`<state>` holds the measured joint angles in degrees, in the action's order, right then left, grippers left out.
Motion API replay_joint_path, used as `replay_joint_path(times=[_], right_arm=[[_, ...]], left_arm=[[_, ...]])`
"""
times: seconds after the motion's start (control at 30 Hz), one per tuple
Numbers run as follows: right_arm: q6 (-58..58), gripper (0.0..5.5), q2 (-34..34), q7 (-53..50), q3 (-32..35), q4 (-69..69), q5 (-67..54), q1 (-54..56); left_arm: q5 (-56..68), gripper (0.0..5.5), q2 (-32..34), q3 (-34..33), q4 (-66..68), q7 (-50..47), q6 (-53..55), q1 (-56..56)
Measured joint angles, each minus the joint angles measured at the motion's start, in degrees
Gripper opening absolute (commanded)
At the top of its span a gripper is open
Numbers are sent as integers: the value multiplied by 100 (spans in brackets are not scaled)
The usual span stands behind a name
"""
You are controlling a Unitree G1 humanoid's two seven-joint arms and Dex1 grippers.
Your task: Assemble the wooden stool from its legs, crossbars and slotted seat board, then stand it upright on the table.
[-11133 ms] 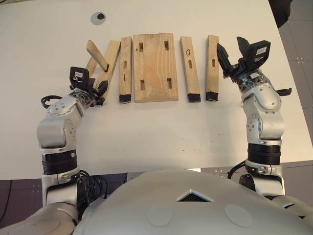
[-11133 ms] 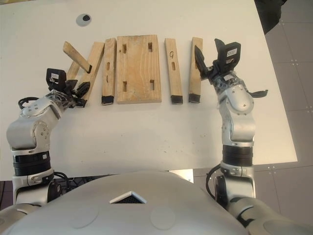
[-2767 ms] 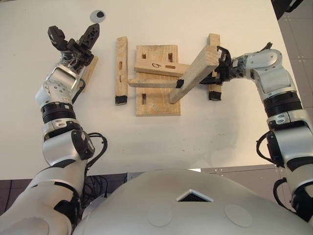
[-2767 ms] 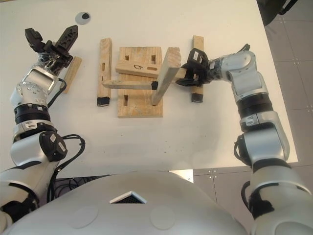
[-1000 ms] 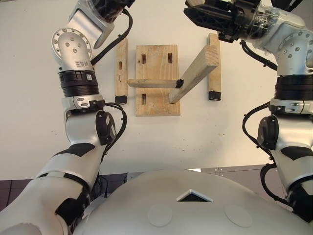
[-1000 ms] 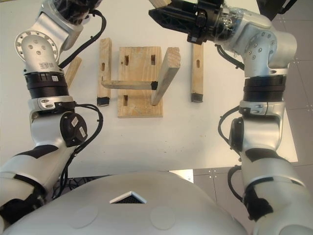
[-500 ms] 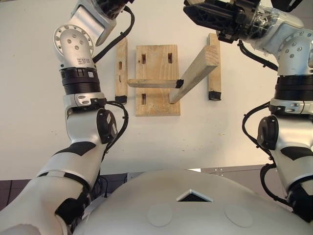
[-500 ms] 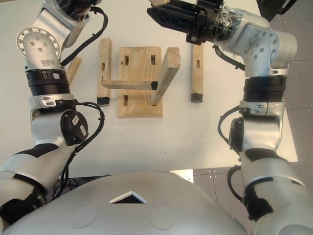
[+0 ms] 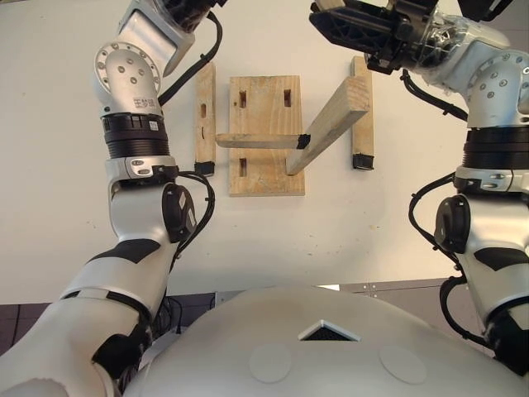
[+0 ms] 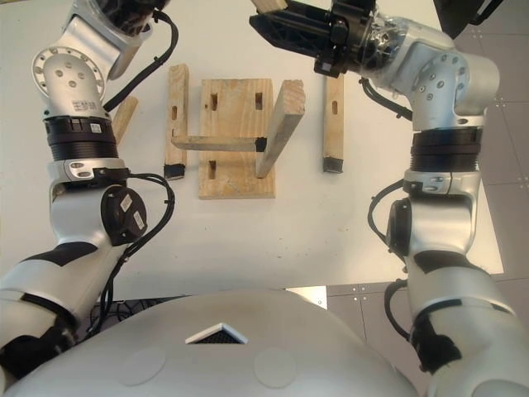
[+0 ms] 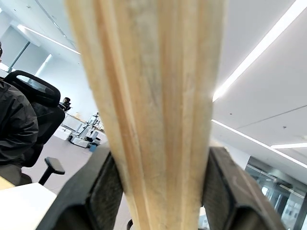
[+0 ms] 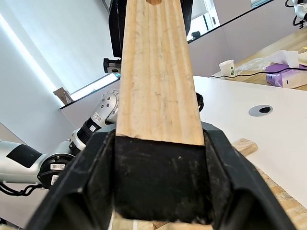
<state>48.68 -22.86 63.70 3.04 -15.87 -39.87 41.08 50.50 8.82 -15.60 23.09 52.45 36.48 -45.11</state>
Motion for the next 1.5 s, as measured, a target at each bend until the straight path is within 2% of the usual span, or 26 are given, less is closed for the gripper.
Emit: replay_joint_path(times=[0.27,0.47,0.7,0.9,1.5], right_arm=[[-221,406,-6,-4,-107,-272,194,97],[-994,406,-170,319,-258,-642,745,53],[-1224,406,-537,363,28,-1054,916,-97],[-1229,406,-723,259,376,-1108,895,-354],[-1292,406,-699,64,380,-1282,1047,-704]], left_arm=[[-203,207,200,-122,524,153,-359,-49],[-521,205,915,-270,910,801,-695,154],[-680,205,1573,-160,462,1694,-665,1293],[-1024,205,1624,190,146,1990,-710,1932],[-1331,205,1848,662,-318,2548,-1134,2676]])
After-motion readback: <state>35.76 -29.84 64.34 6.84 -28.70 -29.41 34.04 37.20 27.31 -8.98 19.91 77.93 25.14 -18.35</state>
